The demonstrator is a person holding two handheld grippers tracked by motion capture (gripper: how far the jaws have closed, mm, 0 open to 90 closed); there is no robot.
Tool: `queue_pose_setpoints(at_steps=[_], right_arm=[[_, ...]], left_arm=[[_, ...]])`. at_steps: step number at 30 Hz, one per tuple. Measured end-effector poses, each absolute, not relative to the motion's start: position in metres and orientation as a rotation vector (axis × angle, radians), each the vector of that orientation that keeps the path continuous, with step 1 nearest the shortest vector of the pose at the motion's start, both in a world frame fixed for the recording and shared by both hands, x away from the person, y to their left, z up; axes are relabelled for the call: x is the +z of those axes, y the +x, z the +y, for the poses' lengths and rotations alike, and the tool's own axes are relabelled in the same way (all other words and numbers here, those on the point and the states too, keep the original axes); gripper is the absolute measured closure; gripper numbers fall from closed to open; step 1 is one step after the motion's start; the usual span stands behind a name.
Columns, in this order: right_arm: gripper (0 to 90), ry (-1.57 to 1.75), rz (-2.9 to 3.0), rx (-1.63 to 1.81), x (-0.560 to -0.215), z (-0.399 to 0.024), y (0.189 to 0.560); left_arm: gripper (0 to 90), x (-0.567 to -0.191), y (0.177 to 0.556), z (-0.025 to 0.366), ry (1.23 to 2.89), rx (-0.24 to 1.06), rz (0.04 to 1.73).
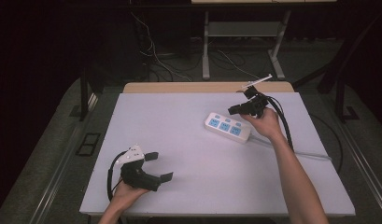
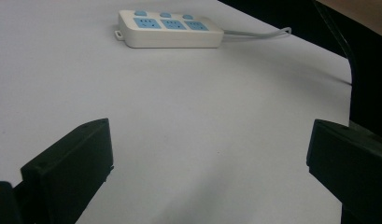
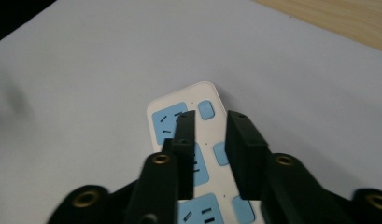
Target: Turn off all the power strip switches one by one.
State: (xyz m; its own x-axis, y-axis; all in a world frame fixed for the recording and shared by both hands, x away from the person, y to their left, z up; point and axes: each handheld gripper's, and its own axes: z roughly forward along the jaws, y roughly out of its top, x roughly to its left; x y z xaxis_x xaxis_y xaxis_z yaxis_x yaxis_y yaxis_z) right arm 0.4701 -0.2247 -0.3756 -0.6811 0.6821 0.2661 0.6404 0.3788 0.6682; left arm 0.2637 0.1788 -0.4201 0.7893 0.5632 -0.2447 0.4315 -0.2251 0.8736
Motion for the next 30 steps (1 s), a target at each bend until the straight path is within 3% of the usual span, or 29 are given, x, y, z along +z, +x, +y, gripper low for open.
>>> queue_pose_setpoints(at_steps=[6, 13, 16, 30], right_arm=[[48.2, 1.276, 2.510, 1.279, -0.369, -0.240, 0.450], [11.1, 1.283, 2.439, 1.275, -0.366, -0.250, 0.416], [0.2, 1.272, 2.408, 1.278, -0.364, -0.254, 0.400], [0.1, 1.202, 2.364, 1.410, -0.371, -0.281, 0.324]], left_arm=[[0.0, -0.420, 0.264, 0.179, 1.857, 0.145, 0.760], [0.0, -0.420, 0.263, 0.178, 1.857, 0.143, 0.761], [0.0, -0.420, 0.263, 0.178, 1.856, 0.144, 0.761], [0.0, -0.420, 0.263, 0.180, 1.846, 0.151, 0.769]])
